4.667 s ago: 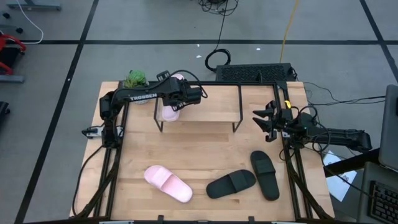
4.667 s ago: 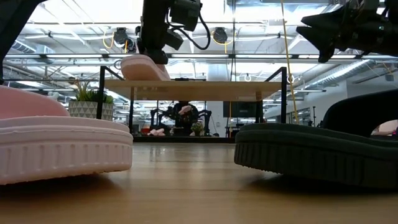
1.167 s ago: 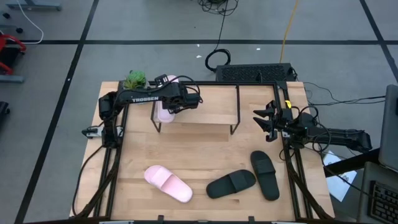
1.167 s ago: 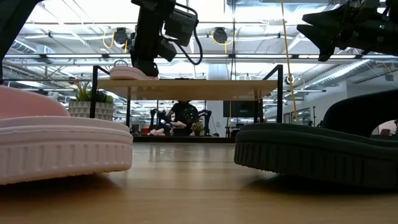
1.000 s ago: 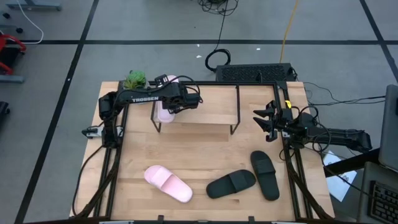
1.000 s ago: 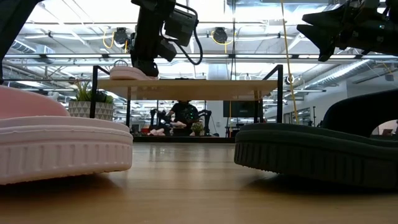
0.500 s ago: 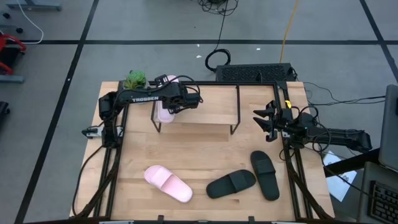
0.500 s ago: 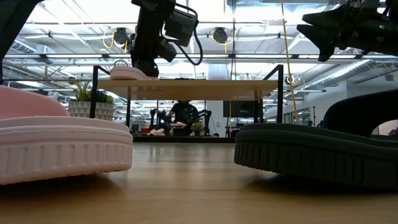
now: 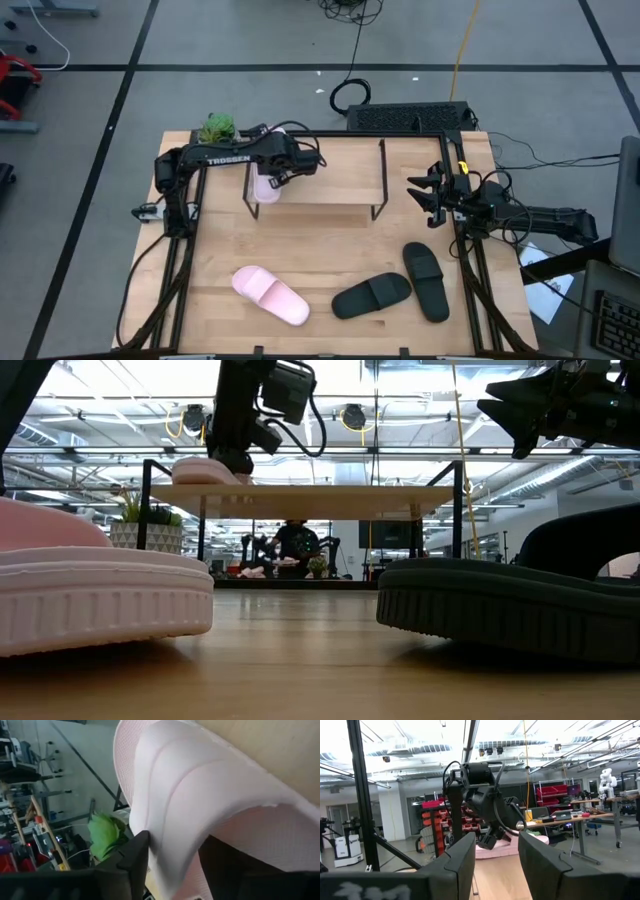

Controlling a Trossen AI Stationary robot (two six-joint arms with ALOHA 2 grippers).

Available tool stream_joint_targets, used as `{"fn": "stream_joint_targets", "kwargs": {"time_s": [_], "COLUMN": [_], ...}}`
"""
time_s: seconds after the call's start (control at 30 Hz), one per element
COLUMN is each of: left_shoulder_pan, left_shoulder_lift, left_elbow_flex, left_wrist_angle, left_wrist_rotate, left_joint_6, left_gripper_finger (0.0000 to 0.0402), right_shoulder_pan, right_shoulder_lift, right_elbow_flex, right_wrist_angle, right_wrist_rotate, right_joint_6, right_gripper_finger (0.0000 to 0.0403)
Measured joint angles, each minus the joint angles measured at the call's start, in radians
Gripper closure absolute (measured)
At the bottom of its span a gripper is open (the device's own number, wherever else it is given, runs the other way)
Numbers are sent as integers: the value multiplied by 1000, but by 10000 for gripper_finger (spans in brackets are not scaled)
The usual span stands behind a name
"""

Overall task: Pick and place slides into the shelf
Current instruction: Put the left pink slipper on the shelf

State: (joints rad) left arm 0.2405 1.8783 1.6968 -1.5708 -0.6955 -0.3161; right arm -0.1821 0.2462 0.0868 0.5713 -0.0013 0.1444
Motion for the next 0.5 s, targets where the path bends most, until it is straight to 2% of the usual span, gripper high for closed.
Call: {"fn": "stream_joint_targets", "kwargs": {"time_s": [0.5], "left_shoulder_pan": [-2], "left_shoulder_lift": [-13], "left_elbow_flex": [44], "left_wrist_angle": [1], "left_wrist_rotate": [89], "left_joint_6": [44], "left_gripper_finger": [231], "right_shoulder_pan": [0], "right_shoulder_lift": [0], "right_elbow_flex": [0], "right_wrist_angle": [0], "right_wrist_rotate": [0], "right_joint_6": [0], "right_gripper_finger": [261]}}
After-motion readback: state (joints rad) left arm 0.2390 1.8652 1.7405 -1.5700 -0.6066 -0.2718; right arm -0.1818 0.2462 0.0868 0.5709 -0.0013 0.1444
